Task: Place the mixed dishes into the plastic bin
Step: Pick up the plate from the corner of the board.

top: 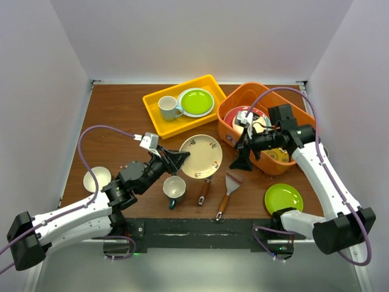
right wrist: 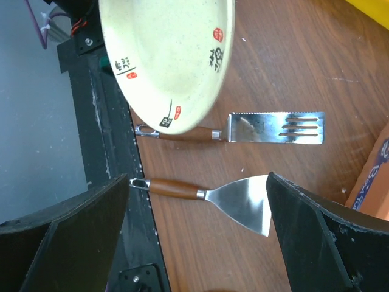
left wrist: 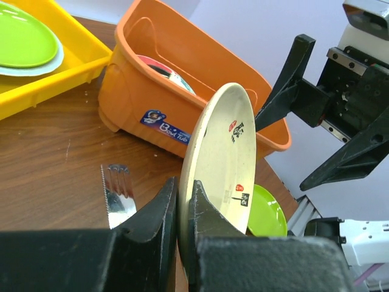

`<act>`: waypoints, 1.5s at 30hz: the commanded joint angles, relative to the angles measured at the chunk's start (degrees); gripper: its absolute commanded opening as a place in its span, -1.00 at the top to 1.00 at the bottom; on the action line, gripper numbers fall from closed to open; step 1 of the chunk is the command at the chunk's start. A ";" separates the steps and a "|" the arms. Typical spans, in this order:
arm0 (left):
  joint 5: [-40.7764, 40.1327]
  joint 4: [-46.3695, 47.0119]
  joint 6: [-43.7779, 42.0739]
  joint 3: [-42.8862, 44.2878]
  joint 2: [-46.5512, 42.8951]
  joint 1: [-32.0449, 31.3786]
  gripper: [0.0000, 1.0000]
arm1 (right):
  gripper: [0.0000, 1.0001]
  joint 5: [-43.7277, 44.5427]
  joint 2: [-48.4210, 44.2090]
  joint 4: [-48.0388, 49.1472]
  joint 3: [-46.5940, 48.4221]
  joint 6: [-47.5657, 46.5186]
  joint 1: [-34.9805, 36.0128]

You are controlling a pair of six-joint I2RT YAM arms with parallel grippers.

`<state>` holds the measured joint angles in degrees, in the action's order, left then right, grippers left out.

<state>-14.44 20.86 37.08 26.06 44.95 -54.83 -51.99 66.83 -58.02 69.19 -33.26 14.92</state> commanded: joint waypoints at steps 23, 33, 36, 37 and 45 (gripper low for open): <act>-7.71 5.68 3.09 -1.46 -1.00 -0.28 1.00 | -0.97 1.89 2.52 10.91 -0.63 9.43 6.44; -8.42 6.65 3.61 -1.19 -0.39 -0.28 1.00 | -0.97 3.03 2.69 14.07 -2.13 12.34 7.76; -8.42 6.91 3.61 -1.02 -0.04 -0.28 1.00 | -0.97 3.21 2.87 14.69 -2.22 13.04 7.93; -8.42 7.00 3.53 -0.93 0.14 -0.28 1.00 | -0.97 3.47 3.04 14.78 -2.30 13.48 8.11; -8.42 7.61 3.44 -0.58 0.58 -0.28 1.00 | -0.97 4.17 2.96 16.88 -3.27 15.76 8.72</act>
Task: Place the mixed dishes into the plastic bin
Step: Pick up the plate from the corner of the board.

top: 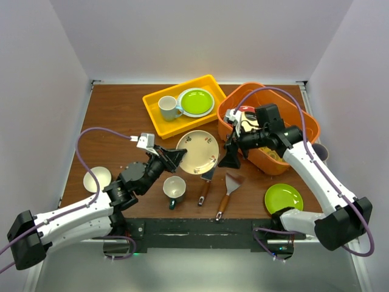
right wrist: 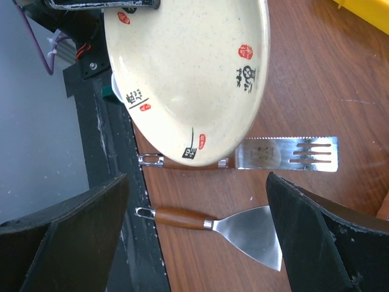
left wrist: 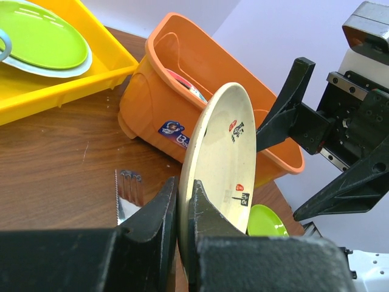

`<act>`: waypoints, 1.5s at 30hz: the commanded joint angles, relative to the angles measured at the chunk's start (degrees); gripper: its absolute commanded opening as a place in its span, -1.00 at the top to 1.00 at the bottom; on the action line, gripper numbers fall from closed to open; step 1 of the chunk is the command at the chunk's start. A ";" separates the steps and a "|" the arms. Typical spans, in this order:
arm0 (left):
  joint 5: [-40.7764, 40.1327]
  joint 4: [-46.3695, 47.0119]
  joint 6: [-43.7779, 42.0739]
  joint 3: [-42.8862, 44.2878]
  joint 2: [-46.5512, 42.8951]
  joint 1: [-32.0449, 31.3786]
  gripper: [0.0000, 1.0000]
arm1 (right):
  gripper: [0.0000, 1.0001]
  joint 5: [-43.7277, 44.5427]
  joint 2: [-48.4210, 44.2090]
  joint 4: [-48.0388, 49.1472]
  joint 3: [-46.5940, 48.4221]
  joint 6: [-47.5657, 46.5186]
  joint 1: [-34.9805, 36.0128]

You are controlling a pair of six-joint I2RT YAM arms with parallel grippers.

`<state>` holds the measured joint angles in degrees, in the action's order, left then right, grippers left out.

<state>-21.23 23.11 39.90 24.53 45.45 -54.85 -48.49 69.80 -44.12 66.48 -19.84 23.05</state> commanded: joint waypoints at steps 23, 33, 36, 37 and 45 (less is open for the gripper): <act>-1.35 6.15 0.71 1.57 0.87 -0.26 1.00 | -0.97 2.79 0.25 5.62 -1.61 5.42 1.38; -1.97 6.07 1.06 1.66 0.60 -0.26 1.00 | -0.97 3.75 0.77 5.71 -1.26 5.42 1.56; -2.14 5.98 1.32 1.66 0.60 -0.26 1.00 | -0.97 4.10 0.86 5.36 -0.91 5.25 1.74; -2.23 6.07 1.49 1.66 0.60 -0.26 1.00 | -0.97 4.10 0.95 5.36 -0.91 5.16 1.91; -2.67 6.59 2.02 2.71 1.48 -0.26 1.00 | -0.97 5.33 1.57 5.36 -0.38 5.24 2.53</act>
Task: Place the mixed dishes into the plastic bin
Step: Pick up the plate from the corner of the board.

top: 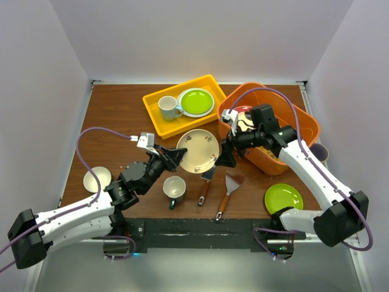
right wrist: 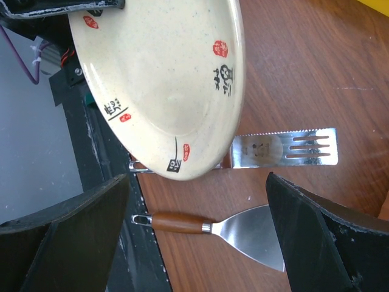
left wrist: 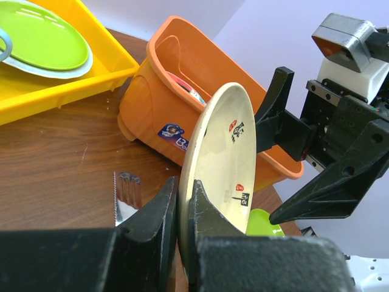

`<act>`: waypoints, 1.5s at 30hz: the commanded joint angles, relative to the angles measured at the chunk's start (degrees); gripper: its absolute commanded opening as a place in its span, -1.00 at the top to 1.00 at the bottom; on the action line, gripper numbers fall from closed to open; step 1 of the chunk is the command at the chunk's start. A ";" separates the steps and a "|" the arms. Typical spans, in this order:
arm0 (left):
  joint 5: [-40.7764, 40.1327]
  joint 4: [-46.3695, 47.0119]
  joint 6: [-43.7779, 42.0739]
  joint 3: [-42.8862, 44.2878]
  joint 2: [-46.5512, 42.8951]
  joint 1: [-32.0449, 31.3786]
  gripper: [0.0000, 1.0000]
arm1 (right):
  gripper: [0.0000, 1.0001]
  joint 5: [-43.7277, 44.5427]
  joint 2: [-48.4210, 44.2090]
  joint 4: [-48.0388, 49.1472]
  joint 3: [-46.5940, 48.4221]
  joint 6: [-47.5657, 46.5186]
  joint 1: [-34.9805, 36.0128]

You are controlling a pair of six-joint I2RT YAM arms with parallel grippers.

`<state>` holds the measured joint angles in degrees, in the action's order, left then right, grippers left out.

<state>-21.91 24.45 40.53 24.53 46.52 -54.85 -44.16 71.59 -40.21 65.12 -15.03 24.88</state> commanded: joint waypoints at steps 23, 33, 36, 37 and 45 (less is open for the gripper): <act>3.45 11.76 2.09 1.92 3.92 -0.26 1.00 | 1.00 -9.36 7.34 5.05 8.61 12.04 -0.53; 8.55 8.26 -4.13 2.88 2.70 -0.17 -0.43 | 1.00 -17.27 2.77 5.23 7.91 8.27 -12.75; 8.82 2.29 -8.61 5.25 1.47 -0.17 -0.64 | 1.00 -17.98 1.54 4.79 8.18 7.03 -16.96; 8.55 0.53 -9.85 6.74 0.60 -0.17 -0.74 | 1.00 -17.80 1.18 4.61 8.09 6.85 -18.02; 3.55 -21.44 -28.11 16.67 -2.05 0.36 -0.96 | 1.00 -13.06 -1.19 6.63 7.56 5.97 -28.66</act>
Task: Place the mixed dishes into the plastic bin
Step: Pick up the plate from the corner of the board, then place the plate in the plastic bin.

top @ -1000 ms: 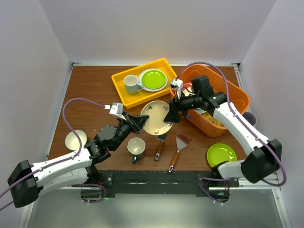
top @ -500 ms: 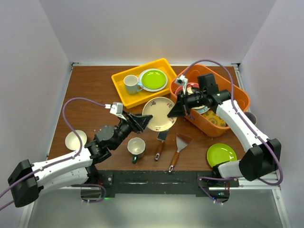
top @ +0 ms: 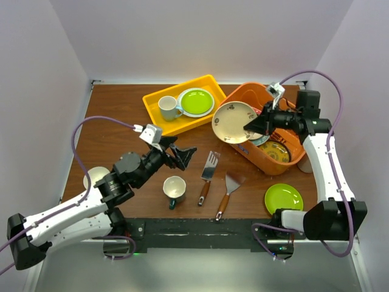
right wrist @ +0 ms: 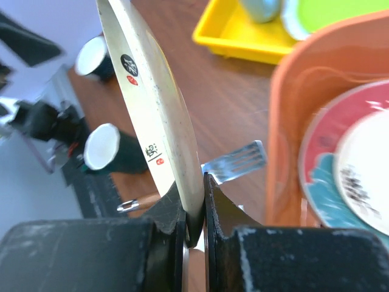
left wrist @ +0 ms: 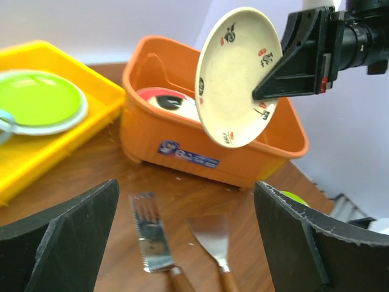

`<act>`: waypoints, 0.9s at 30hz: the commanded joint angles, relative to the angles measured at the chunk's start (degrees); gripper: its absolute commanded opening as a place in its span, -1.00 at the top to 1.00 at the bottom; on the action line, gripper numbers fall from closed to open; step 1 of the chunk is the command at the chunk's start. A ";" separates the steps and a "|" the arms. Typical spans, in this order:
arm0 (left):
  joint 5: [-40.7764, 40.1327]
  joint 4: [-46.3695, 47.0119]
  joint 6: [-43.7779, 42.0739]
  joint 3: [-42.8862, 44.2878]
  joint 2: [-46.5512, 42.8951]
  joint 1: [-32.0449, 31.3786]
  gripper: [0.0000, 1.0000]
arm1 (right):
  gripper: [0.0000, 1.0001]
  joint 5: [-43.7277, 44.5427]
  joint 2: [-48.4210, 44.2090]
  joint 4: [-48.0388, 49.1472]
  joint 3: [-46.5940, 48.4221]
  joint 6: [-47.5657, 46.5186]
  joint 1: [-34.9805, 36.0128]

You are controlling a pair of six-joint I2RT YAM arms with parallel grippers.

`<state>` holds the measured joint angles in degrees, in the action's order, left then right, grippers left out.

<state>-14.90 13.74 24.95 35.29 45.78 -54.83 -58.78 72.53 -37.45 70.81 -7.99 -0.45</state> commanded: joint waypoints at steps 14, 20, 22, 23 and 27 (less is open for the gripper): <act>-16.22 -24.56 -30.75 4.64 -4.47 0.86 -1.00 | 1.00 17.12 3.23 12.93 1.53 6.58 -9.22; -17.18 -21.03 -29.61 1.01 -8.42 1.48 -1.00 | 1.00 20.63 5.95 14.68 2.32 8.33 -9.92; -16.75 -20.95 -29.17 0.05 -10.18 1.92 -1.00 | 1.00 21.52 7.18 15.30 2.15 10.01 -10.10; -16.40 -20.86 -29.08 -0.91 -11.66 2.00 -1.00 | 1.00 22.30 7.53 15.56 2.14 10.18 -10.10; -16.39 -20.24 -29.17 -1.98 -14.40 2.09 -1.00 | 1.00 23.19 9.90 16.97 0.31 11.76 -10.19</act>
<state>-30.30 -9.89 -3.27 34.15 33.91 -53.19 -37.60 81.19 -25.06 70.81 0.89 -10.41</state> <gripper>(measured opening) 0.997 0.092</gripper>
